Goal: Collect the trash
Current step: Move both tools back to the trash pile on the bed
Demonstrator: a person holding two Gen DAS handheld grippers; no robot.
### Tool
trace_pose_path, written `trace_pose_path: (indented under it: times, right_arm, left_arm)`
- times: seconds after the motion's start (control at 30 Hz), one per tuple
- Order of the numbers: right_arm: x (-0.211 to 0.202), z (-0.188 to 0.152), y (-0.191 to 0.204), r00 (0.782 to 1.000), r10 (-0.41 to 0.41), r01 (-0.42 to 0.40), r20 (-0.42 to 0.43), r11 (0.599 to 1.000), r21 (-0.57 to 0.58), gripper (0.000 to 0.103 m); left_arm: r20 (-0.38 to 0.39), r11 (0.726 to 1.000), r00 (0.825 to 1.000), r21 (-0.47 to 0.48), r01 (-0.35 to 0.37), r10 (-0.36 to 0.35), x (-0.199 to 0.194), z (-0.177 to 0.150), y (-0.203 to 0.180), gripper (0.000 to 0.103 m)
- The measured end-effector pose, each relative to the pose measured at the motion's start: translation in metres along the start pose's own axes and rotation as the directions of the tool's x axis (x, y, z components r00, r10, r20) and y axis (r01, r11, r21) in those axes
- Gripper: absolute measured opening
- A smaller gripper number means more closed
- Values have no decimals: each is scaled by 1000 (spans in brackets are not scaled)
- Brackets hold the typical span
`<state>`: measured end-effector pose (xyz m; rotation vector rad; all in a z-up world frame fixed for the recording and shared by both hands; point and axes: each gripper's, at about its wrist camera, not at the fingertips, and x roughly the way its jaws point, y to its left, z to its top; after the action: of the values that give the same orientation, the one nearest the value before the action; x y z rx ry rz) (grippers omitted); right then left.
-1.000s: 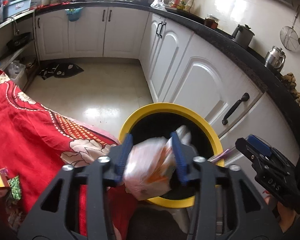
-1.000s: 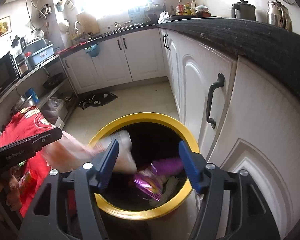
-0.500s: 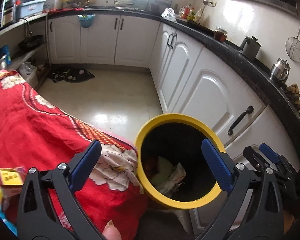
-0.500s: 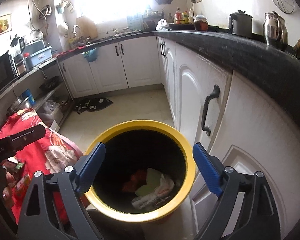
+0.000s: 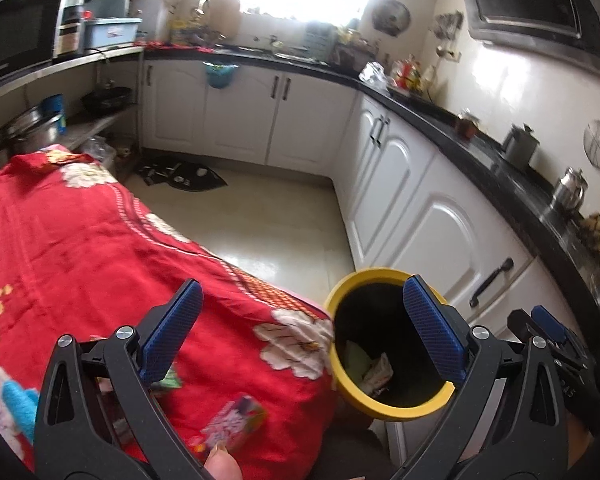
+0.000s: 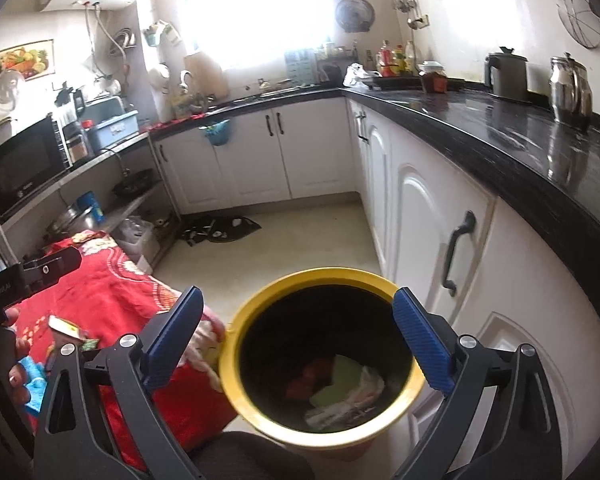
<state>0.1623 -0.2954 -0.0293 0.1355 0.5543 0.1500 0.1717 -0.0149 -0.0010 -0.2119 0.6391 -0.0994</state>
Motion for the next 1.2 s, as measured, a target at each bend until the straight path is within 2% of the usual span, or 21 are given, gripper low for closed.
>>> trace_pose_path:
  times: [0.33,0.7,1.03,1.2]
  right_arm:
    - [-9,1,36,997,77,-77,-6,996,-42,94]
    - [-11,-7,86,985,166,-170,-46,980,-103,94]
    - [2,-12,140,952,282,-297,-120,946,-128,94]
    - [16,-17,163,937,308,-332,-165,932,-146,94]
  left_arm:
    - [61,992,994,-91,-84,89,-35,2,58,92]
    - [86,973,982,-174,-153,170,-64,-3,110,92]
    - [77,948,968,-234,-217,241,-88,-17,154,92]
    - [63,936,961,-254,-245,268,-96,-24,170,92]
